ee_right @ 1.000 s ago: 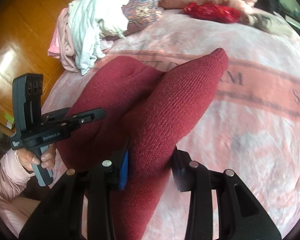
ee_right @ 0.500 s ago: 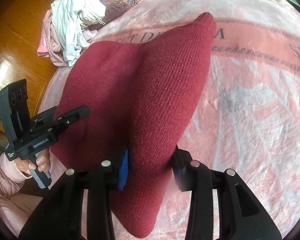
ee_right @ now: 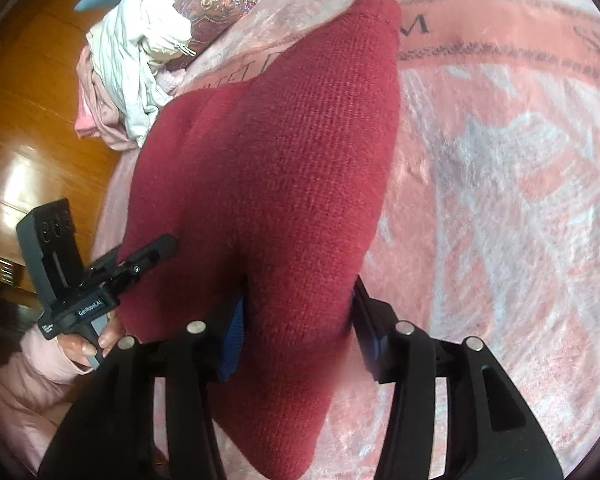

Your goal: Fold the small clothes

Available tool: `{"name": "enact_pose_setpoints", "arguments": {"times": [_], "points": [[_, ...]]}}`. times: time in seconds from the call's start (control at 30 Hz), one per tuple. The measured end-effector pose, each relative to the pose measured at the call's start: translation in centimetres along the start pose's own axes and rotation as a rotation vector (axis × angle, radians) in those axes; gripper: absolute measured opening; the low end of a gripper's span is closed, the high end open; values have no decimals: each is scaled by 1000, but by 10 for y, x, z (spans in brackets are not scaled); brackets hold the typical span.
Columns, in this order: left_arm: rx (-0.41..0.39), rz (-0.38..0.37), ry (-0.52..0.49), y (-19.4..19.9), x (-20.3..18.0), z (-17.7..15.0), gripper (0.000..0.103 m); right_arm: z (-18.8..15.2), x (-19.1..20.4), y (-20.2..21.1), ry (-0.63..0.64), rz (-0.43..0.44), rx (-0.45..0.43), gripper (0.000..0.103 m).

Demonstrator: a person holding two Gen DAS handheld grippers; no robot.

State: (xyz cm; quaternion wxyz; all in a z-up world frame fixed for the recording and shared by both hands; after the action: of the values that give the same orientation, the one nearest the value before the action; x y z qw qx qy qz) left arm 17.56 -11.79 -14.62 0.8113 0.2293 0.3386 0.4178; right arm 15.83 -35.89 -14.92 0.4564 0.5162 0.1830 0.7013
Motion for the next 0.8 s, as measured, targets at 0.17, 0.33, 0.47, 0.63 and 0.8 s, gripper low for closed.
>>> {"name": "enact_pose_setpoints", "arguments": {"times": [0.17, 0.33, 0.47, 0.63, 0.8], "points": [[26, -41, 77, 17, 12, 26, 57, 26, 8, 13, 2, -14, -24, 62], [-76, -8, 96, 23, 19, 63, 59, 58, 9, 12, 0, -99, -89, 59], [-82, 69, 53, -2, 18, 78, 58, 78, 11, 2, 18, -183, -114, 53], [-1, 106, 72, -34, 36, 64, 50, 77, -1, -10, 3, -221, -105, 42], [10, 119, 51, -44, 45, 55, 51, 73, -8, -16, -13, -213, -116, 43]]}}
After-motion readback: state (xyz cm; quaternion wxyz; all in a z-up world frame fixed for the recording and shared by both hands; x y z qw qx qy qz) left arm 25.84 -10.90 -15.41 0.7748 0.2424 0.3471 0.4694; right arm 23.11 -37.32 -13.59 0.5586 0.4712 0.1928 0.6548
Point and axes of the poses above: each gripper's, at about its wrist camera, not at the fingertips, and y roughly against the way its jaws point, x to its left, z to its top, the point moved 2 cm from there along -y, roughly the way its jaws point, and after that the axes turned 10 degrees about -x, right-handed, at the moved point
